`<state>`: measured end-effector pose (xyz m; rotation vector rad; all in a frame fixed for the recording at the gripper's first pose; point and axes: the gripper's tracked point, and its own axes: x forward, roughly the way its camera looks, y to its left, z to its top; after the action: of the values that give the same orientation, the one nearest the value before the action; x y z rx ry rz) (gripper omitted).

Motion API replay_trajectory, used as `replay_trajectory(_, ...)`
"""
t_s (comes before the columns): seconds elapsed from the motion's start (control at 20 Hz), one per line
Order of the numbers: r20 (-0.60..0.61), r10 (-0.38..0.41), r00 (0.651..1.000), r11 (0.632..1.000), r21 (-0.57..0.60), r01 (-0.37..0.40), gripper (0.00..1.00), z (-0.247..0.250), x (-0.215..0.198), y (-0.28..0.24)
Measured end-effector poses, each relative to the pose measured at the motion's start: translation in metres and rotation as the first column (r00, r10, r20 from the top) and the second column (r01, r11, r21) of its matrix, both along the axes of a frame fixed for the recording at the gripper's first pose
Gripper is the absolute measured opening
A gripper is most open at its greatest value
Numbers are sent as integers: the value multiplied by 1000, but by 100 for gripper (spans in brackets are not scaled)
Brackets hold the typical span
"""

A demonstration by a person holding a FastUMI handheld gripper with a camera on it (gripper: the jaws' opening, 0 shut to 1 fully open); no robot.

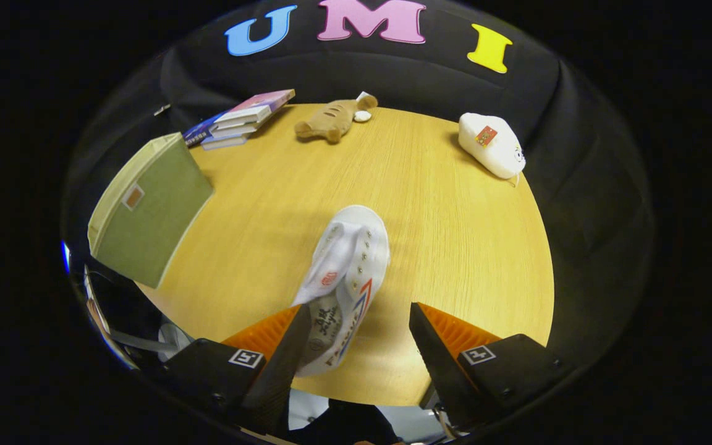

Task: Open the storage box then place both shoes into the box .Put the left shoe in first, then the right shoe, with the right side of both shoes facing outward in a uniform manner.

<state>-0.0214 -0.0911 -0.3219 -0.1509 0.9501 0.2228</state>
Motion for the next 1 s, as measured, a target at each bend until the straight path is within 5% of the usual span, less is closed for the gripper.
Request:
replay_trajectory(0.2, -17, 7, 1000, 1000, -10, -7, 100, -32, 17, -7)
replay_trajectory(0.4, -37, -54, 998, 992, 113, 58, 93, -42, 36, 6)
replay_trajectory(0.55, -98, -86, 991, 982, 160, 101, 58, -49, 33, 14)
replay_trajectory(0.65, -99, -98, 990, 980, 163, 113, 54, -50, 34, 11)
replay_trajectory(0.8, -104, -190, 976, 968, 146, 204, 33, -51, 41, -3)
replay_trajectory(0.85, -80, -205, 975, 967, 135, 215, 13, -51, 46, -9)
replay_trajectory(1.0, -85, -175, 981, 973, 137, 186, 6, -47, 41, -6)
